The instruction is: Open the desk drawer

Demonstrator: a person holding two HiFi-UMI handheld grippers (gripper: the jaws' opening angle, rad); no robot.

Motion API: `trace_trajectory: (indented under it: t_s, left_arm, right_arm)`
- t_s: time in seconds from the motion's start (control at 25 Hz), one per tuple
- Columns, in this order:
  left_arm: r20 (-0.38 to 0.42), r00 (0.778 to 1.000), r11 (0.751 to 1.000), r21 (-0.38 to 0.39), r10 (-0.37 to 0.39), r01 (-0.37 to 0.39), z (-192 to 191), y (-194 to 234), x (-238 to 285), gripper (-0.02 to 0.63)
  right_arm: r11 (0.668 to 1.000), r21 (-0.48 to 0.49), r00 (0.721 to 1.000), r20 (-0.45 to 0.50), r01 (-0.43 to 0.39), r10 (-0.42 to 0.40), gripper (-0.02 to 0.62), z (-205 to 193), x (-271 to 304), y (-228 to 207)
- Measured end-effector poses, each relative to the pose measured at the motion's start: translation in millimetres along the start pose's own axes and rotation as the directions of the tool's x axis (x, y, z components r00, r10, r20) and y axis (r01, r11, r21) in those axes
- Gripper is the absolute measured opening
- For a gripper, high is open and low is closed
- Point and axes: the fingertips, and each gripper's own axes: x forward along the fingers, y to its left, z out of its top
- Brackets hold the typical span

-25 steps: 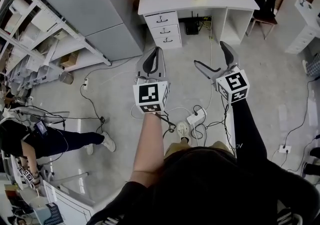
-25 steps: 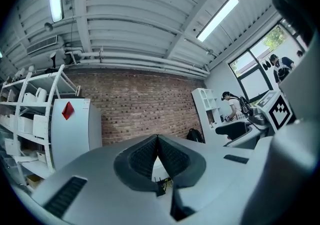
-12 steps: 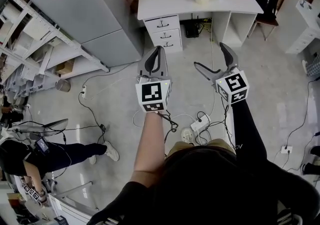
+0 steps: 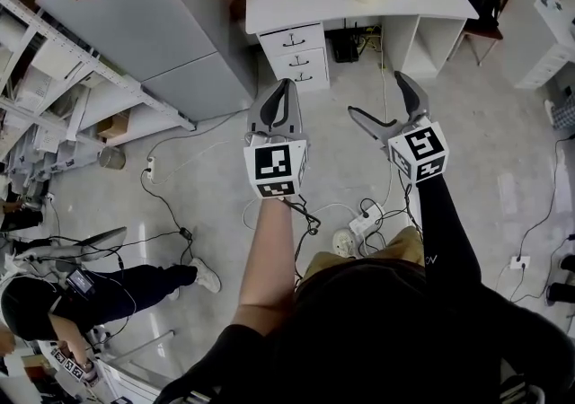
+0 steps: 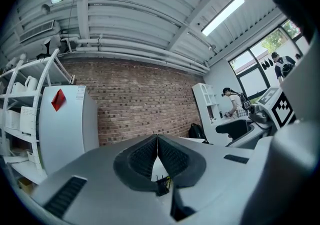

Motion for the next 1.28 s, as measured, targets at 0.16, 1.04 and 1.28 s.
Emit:
trace_trajectory:
  t_s: [0.16,1.04,1.28]
  left_arm:
    - [-0.007,1.000,1.000,0.004,-0.006,0.006,-4.2,2.0,7.4,0.009]
    - [-0.039,0.996,0.997,0.006,0.080,-0.080,-33.6,76.0,182.5,0.011]
    - [-0.050,0.992,0.993,0.009,0.117,-0.117,-45.0,102.9,261.6,0.011]
  right_arm:
    - [1.000,0.000,1.000,0.000,0.001,-0.001,0.517,-3.9,4.9,-4.1]
    - [0.997,0.021,0.996,0.047,-0.080,0.079,0.517,-19.3,186.4,-125.4]
    - [0.993,0.005,0.991,0.062,-0.122,0.121,0.517,-19.4,263.2,-182.2]
